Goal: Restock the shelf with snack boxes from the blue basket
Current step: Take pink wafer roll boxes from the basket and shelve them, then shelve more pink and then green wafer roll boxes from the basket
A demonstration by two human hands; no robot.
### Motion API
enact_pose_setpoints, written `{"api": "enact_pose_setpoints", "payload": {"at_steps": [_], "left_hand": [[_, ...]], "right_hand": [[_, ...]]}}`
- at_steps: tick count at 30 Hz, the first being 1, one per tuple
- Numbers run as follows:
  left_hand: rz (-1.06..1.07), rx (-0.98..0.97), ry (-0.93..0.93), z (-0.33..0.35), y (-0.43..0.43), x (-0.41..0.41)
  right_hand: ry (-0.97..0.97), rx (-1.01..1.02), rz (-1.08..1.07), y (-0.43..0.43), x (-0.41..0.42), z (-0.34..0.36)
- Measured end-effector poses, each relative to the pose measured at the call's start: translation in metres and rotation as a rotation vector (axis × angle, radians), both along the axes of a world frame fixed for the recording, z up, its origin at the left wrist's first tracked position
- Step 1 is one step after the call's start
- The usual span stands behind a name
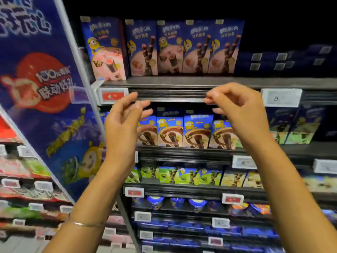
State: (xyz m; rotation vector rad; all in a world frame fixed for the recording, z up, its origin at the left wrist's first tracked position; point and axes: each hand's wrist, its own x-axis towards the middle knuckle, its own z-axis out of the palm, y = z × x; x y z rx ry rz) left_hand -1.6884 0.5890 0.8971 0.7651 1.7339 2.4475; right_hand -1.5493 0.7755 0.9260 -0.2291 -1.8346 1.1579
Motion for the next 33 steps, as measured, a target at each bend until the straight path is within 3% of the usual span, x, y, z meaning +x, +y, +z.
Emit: {"api": "enact_pose_setpoints", "payload": {"at_steps": [7,12,20,29,33], "left_hand": [[-0.289,-0.359,-0.33,-0.163,0.003,0.091],[-0.533,-0.61,-0.577,-0.277,-0.018,0.18],[-0.715,-0.881,-0.764,-0.354,-0.057,0.315],[-0.654,-1.061,-0.841,-0.431,-0.037,0.431],[-0.647,-1.098,-0.901,-0.516,0.003,0.488]], "right_hand": [[-0.296,-0.369,-0.286,-0.023,0.174,-0.159],[-0.4,-0.643,-0.563,-0.083,0.311,-0.242],[-0.599,-1.003,-0.772,-0.142,0.46,-0.307],[-0.85,-1.199,-0.687,-0.108,0.547,-0.409],[-0.968,-1.198,-0.546,-0.063,0.582,-0.5]]}}
